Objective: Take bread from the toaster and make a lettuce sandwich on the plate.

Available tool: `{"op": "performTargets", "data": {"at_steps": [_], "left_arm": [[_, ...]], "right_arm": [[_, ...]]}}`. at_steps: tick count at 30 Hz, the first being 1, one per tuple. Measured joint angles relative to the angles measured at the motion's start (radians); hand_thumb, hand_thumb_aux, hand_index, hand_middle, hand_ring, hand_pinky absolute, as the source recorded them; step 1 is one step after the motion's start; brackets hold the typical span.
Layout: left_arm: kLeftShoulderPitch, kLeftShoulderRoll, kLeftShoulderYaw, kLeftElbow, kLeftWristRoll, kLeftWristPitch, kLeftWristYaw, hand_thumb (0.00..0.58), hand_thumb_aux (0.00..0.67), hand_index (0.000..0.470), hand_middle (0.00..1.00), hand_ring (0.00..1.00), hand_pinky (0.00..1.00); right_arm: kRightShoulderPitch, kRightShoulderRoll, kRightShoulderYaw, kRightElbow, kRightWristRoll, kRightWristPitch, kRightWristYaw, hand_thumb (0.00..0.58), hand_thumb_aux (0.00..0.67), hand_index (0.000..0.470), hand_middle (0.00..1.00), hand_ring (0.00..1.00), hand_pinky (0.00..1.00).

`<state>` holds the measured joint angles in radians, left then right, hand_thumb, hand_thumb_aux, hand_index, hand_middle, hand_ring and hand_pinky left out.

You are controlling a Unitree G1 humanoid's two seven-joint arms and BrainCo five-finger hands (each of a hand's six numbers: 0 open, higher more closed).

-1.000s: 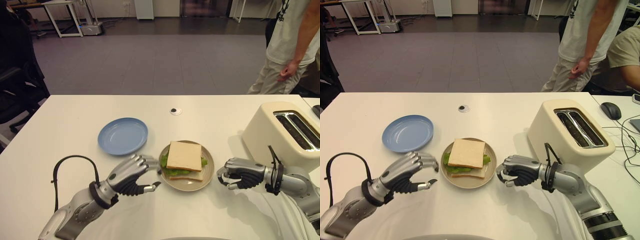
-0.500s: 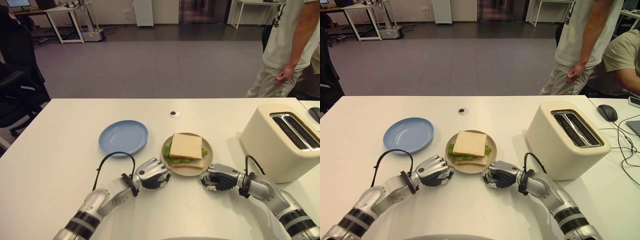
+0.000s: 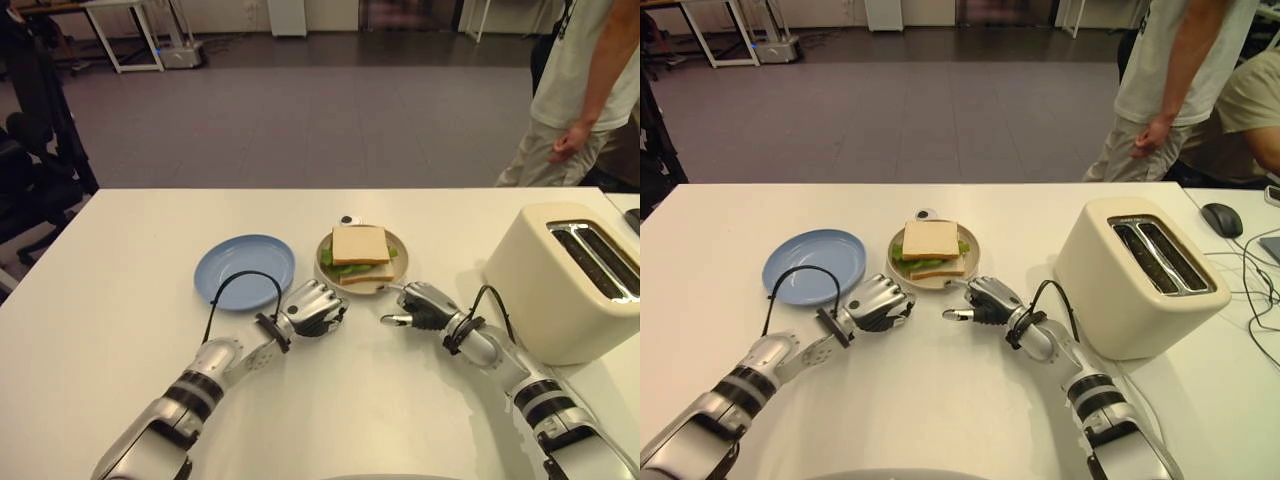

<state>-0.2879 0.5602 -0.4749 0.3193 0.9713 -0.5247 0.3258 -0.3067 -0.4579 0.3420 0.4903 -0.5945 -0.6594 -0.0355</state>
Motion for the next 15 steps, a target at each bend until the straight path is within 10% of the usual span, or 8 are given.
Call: {"op": "performTargets", "data": {"at_steps": [1,3,4,6,15], "left_arm": [[0.046,0.015,0.025,-0.065,-0.035,-0.005,-0.008,0.452,0.355,0.249,0.0,0.0,0.0],[0.19,0.032,0.096,-0.251,-0.184,-0.026,-0.033,0.12,0.074,0.052,0.0,0.0,0.0],[0.256,0.028,0.119,-0.319,-0.283,-0.045,-0.045,0.0,0.0,0.0,0.0,0.0,0.0],[0.342,0.0,0.136,-0.384,-0.501,-0.09,-0.08,0.0,0.0,0.0,0.0,0.0,0.0],[0.359,-0.125,0.196,-0.293,-1.262,-0.17,-0.441,0.0,0.0,0.0,0.0,0.0,0.0]], "right_arm": [[0.017,-0.012,-0.011,-0.041,0.019,-0.011,0.004,0.0,0.0,0.0,0.91,0.91,0.91],[0.068,-0.027,-0.046,-0.143,0.14,-0.056,0.046,0.0,0.0,0.0,0.84,0.84,0.84],[0.093,-0.027,-0.057,-0.18,0.229,-0.081,0.076,0.0,0.0,0.0,0.6,0.6,0.6],[0.112,-0.008,-0.065,-0.212,0.387,-0.106,0.129,0.0,0.0,0.0,0.0,0.0,0.0],[0.056,0.212,-0.222,-0.055,1.027,0.089,0.49,0.0,0.0,0.0,0.0,0.0,0.0]]}}
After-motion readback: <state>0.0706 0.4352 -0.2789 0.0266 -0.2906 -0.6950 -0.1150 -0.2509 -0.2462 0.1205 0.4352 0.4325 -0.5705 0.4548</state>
